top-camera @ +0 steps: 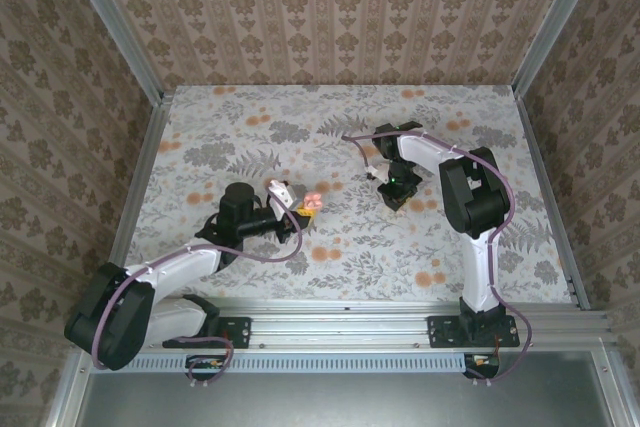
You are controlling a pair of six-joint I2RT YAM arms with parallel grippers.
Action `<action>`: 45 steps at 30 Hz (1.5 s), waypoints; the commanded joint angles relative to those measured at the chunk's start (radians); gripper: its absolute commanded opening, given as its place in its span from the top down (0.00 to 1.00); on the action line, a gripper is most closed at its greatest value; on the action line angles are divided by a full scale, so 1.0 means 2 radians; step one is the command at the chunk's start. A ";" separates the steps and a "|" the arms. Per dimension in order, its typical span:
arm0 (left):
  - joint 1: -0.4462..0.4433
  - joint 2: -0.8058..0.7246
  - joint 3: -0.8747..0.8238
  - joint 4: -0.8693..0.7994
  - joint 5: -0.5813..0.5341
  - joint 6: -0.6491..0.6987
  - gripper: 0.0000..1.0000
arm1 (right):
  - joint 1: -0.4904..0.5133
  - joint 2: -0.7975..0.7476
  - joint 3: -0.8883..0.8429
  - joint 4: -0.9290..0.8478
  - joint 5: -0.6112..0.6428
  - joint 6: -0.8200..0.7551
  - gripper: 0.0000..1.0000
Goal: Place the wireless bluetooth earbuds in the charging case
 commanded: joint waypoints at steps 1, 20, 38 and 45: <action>0.001 -0.002 0.013 -0.011 -0.006 0.009 0.86 | -0.006 -0.010 -0.005 -0.006 0.004 0.002 0.79; 0.003 0.077 -0.020 0.172 -0.047 -0.094 0.88 | -0.020 -0.214 -0.144 0.145 -0.094 0.153 0.79; -0.001 0.155 -0.052 0.315 -0.071 -0.154 0.88 | -0.014 -0.345 -0.352 0.390 -0.166 0.415 0.80; -0.002 0.200 -0.062 0.384 -0.064 -0.180 0.89 | 0.004 -0.358 -0.424 0.541 -0.192 0.530 0.80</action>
